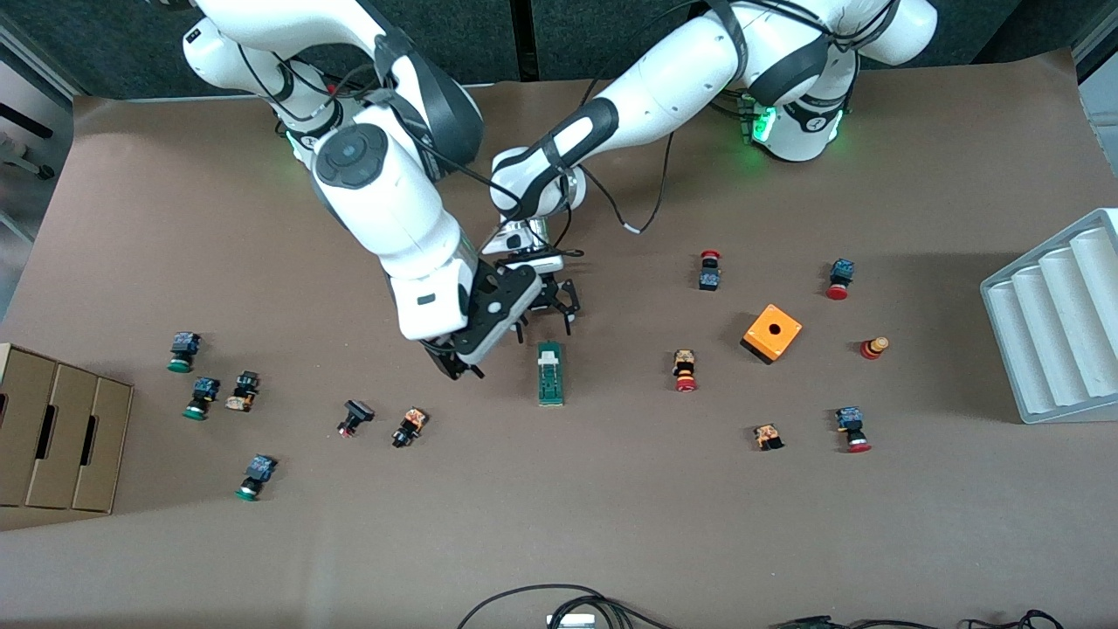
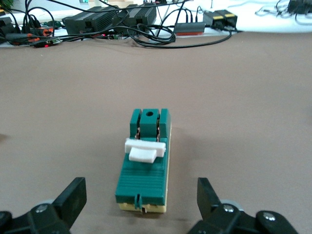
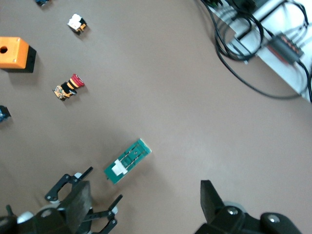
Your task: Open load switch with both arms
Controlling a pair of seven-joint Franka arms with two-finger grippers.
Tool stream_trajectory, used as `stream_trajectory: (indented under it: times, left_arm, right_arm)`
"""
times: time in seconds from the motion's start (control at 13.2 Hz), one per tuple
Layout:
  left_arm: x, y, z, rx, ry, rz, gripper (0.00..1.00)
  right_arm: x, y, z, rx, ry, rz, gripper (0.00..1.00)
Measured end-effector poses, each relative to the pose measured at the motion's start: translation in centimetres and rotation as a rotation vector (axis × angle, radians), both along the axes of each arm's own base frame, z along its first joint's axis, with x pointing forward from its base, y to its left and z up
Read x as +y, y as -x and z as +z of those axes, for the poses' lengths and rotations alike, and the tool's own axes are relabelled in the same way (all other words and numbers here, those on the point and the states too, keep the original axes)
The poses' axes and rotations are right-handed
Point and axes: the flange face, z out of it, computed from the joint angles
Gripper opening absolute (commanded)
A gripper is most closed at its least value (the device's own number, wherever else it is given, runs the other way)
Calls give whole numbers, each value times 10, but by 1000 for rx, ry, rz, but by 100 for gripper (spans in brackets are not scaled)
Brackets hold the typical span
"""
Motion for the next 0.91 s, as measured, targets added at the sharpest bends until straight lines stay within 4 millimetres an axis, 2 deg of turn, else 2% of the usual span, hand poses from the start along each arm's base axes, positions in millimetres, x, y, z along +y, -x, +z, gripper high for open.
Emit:
stream_trajectory:
  times: [0.15, 0.23, 0.53, 0.91]
  left_arm:
    - [-3, 0, 17, 54, -79, -24, 100]
    - [-3, 0, 24, 86, -121, -38, 100]
    - [-4, -3, 61, 205, -305, -112, 100]
    - [5, -15, 118, 349, -553, -231, 100]
  right_arm:
    - [-21, -4, 9, 39, 9, -60, 100]
    - [-37, -8, 12, 59, 17, -89, 100]
    - [-119, -28, 25, 155, 48, -239, 100]
    - [-214, -45, 27, 254, 75, -387, 100]
